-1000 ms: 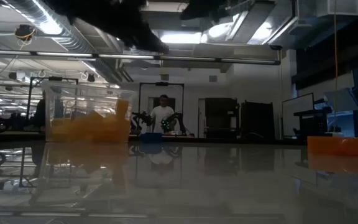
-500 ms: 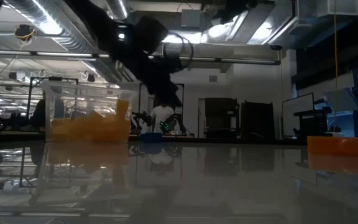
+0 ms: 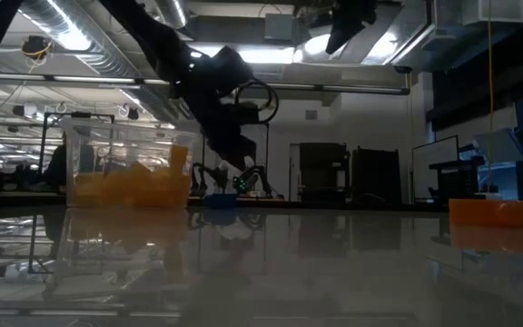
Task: Sort blocks
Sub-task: Put the blue game piece into the bottom left transparent bin
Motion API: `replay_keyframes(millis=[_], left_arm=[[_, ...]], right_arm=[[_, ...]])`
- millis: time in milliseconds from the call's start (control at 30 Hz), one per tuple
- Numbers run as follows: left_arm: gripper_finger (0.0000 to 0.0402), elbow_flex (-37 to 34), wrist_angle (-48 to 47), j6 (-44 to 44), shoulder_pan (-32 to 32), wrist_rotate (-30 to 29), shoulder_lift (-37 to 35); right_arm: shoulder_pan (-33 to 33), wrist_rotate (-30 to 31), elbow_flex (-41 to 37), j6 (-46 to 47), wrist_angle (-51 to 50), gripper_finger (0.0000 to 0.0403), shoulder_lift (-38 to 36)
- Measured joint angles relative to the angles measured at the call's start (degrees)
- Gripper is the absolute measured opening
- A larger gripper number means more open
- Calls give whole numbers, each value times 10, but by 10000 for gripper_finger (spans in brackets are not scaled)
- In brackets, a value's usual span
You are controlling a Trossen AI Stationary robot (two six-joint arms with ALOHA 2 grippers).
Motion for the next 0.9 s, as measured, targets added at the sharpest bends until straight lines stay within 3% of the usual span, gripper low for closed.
replay_keyframes(millis=[300,700,900], left_arm=[[2,0,-9,-11,20,-1,0],[1,0,-65,89,21,2,0],[1,0,-75,135,28,47,0]], right_arm=[[0,-8,0,0,-1,7,0],[0,-9,0,0,0,7,0],[0,-9,0,0,0,7,0]])
